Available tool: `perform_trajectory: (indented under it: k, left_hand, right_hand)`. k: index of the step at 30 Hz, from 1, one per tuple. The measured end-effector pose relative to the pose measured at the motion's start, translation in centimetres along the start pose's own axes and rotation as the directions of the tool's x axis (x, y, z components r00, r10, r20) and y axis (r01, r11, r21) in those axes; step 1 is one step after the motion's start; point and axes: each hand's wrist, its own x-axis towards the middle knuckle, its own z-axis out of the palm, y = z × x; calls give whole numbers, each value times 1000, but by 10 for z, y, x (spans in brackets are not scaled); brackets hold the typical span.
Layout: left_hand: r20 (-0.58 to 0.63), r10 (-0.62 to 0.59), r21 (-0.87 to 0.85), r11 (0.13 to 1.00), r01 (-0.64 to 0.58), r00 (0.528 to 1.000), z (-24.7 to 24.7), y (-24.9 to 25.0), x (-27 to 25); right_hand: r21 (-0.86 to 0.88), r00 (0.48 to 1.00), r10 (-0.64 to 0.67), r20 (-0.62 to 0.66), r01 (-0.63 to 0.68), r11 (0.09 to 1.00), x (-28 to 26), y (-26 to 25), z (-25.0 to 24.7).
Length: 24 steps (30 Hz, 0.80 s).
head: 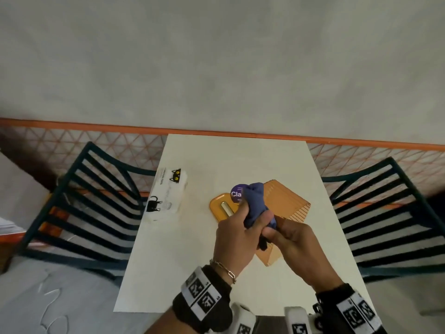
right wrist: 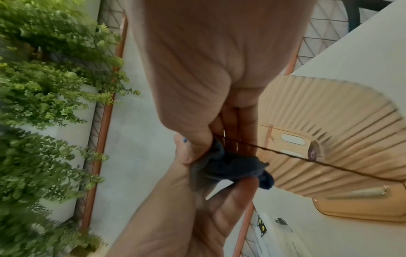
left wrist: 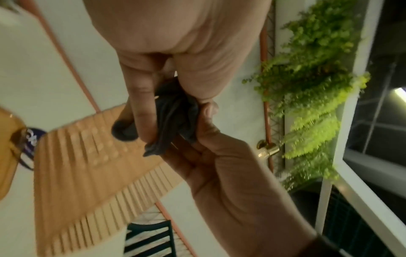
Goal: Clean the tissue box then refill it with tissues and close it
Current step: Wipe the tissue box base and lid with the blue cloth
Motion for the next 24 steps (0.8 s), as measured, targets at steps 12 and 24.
perform_trajectory:
  k: [12, 24]
  left_hand:
    - [-184, -366, 53, 923, 381, 912, -50, -84, 7]
    - [-323, -623, 555, 485, 676, 713, -137, -246, -37]
  right_hand:
    - [-251, 979, 195, 54, -176, 952, -11, 23, 14]
    - [-660, 892, 271, 362, 39, 750, 2, 54, 38]
